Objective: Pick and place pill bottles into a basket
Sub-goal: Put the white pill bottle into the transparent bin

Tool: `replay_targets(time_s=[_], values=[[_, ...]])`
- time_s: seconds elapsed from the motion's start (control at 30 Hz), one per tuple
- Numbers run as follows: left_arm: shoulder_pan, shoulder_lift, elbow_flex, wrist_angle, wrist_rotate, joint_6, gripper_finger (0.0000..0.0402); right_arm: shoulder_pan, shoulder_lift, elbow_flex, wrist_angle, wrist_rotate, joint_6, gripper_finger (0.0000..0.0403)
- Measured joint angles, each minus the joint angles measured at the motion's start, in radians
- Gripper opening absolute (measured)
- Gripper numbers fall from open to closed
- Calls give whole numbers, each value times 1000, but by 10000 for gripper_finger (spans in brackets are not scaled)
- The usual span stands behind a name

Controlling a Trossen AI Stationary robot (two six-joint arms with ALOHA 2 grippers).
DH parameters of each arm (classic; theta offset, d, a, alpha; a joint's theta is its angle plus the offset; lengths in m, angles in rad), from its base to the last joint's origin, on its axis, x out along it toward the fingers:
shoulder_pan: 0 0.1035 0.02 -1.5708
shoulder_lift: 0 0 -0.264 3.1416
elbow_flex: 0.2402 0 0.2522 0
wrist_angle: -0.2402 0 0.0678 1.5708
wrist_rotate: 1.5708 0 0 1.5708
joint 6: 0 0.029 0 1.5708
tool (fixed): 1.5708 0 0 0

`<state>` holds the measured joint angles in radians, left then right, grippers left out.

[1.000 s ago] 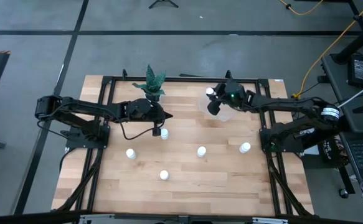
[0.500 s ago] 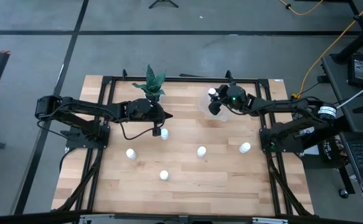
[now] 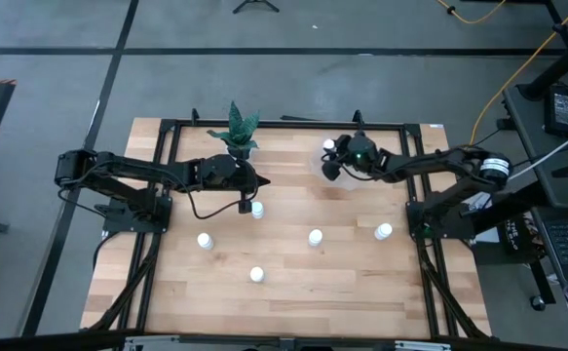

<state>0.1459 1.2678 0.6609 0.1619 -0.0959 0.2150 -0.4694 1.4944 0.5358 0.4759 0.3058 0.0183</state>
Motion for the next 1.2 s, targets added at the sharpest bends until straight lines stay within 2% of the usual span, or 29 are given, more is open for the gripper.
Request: replay_targets(time_s=[0.37, 1.2], values=[[0, 0, 0, 0, 0, 0, 4, -14, 90, 0, 76, 41, -8, 148], [0, 0, 0, 0, 0, 0, 5, -43, 207, 1, 199, 41, -1, 148]])
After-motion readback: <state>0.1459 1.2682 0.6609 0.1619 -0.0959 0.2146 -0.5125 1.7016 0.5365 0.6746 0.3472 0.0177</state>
